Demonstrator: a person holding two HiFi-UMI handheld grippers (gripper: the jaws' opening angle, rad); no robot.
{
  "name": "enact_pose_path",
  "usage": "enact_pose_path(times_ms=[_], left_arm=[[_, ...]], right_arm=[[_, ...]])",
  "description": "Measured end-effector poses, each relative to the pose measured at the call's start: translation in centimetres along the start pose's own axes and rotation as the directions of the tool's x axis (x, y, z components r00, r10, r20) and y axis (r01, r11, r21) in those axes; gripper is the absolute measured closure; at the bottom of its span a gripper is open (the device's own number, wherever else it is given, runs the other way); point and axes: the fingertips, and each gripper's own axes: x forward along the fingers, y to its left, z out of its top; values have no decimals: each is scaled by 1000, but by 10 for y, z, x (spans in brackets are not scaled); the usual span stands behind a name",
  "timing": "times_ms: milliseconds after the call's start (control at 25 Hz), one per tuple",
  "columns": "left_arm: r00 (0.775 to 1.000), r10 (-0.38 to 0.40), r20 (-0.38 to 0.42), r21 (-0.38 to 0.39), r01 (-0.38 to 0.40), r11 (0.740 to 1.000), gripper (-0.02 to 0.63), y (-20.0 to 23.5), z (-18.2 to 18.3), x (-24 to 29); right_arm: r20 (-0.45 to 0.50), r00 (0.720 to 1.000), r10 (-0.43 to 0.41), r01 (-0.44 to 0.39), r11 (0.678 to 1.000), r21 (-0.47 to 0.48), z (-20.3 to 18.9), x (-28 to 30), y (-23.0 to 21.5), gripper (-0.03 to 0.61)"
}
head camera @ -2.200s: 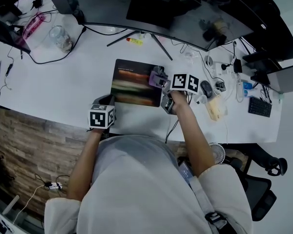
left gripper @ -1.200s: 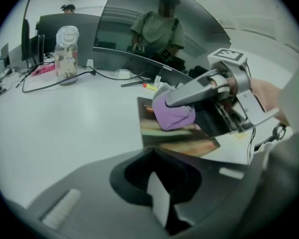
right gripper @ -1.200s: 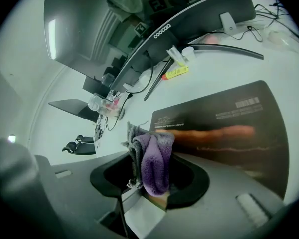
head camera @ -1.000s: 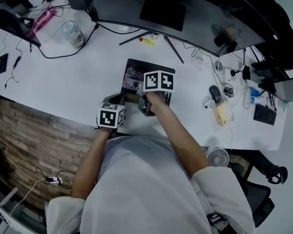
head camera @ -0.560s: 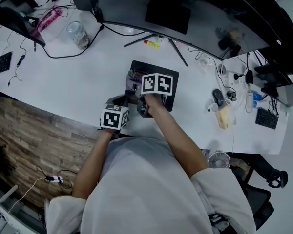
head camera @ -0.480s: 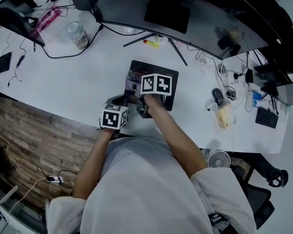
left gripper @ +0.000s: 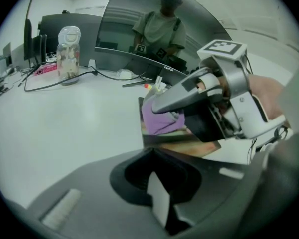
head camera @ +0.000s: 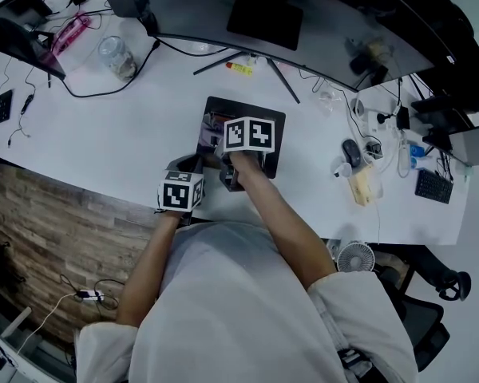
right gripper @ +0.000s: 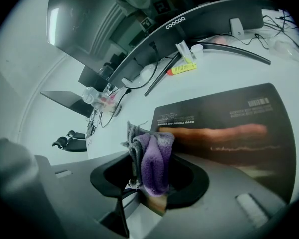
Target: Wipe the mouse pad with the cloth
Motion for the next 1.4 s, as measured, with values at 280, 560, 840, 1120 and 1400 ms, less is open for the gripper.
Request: enact_pose_path(times_ms=[280, 560, 840, 1120, 1400], left_arm=[[1000, 4, 3, 12, -4, 1000, 614, 0, 0, 0], [1000, 6, 3, 13, -6, 1000, 614, -1, 0, 0], [1000, 11, 5, 18, -11, 1000, 614, -2, -1, 0], [1000, 13, 7, 20, -13, 1000, 614, 0, -1, -2], [1000, 11, 5, 17, -11, 1000, 614, 0, 0, -1]], right_arm=[[2, 1000, 8, -8, 1000, 15, -1, -4, -6, 382], [3, 1000, 13, -13, 999, 34, -2, -10, -13, 382], [8, 1000, 13, -14, 999, 44, -4, -16, -21, 382], [11, 1000, 9, -10, 998, 65, -5, -25, -29, 382], [16, 1000, 6, -7, 997, 73, -6, -31, -38, 382]])
